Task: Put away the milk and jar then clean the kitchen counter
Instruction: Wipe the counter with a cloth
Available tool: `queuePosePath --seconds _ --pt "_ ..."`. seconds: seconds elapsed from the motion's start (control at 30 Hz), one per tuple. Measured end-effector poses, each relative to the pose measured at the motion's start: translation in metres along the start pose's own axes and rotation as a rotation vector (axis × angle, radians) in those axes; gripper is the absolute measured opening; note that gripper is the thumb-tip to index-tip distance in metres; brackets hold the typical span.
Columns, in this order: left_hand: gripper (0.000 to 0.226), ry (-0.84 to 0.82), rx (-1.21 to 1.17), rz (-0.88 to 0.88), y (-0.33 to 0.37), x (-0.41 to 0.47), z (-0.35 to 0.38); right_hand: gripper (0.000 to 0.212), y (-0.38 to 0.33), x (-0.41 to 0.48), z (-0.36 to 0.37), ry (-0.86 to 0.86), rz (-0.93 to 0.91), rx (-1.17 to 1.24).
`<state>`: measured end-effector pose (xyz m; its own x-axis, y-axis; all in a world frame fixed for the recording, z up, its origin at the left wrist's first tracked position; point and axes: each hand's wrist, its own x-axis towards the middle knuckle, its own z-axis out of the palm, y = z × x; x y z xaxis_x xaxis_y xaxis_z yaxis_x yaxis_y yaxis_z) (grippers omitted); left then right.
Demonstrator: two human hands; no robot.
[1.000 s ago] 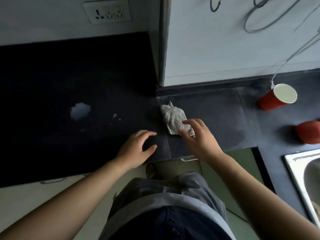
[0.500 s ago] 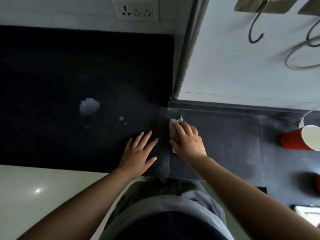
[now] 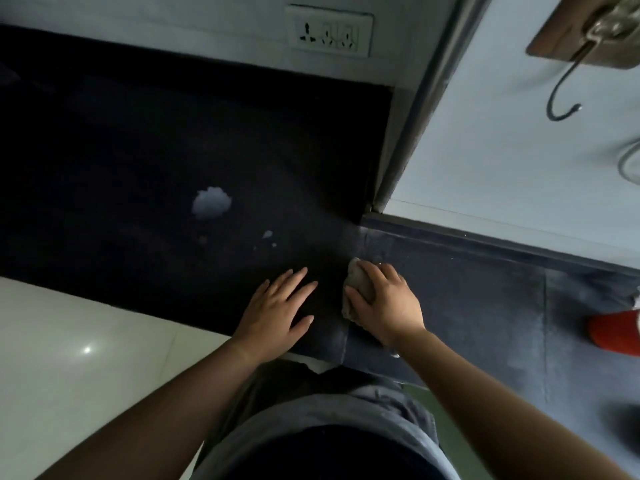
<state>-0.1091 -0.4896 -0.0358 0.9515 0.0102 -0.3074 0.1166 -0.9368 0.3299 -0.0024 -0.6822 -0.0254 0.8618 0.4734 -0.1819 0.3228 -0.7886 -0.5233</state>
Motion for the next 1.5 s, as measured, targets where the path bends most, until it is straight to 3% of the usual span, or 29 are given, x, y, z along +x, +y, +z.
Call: queuePosePath --seconds 0.23,0.37,0.57,0.8,1.0,1.27,1.5 --pt "0.056 0.092 -0.064 -0.048 -0.069 -0.017 -0.026 0.047 -0.067 0.033 0.023 0.141 0.002 0.067" --pt "0.054 0.106 -0.054 -0.043 -0.129 -0.026 -0.053 0.046 -0.104 0.066 0.048 0.261 0.139 0.073" --pt "0.053 0.150 0.003 -0.094 -0.220 -0.028 -0.077 0.049 -0.160 0.091 0.101 0.289 0.300 0.024" --pt "0.055 0.164 0.064 -0.064 -0.274 -0.005 -0.081 0.049 -0.184 0.061 0.132 0.295 0.177 -0.091" --pt "0.060 0.220 0.055 -0.072 -0.295 0.000 -0.073 0.047 -0.183 0.102 0.125 0.413 0.387 -0.083" --pt "0.059 0.242 0.039 -0.060 -0.301 0.002 -0.068 0.047 -0.221 0.089 0.154 0.312 0.089 -0.098" --pt "0.059 0.256 0.047 -0.057 -0.302 0.003 -0.067 0.043 -0.206 0.101 0.147 0.420 0.291 -0.081"
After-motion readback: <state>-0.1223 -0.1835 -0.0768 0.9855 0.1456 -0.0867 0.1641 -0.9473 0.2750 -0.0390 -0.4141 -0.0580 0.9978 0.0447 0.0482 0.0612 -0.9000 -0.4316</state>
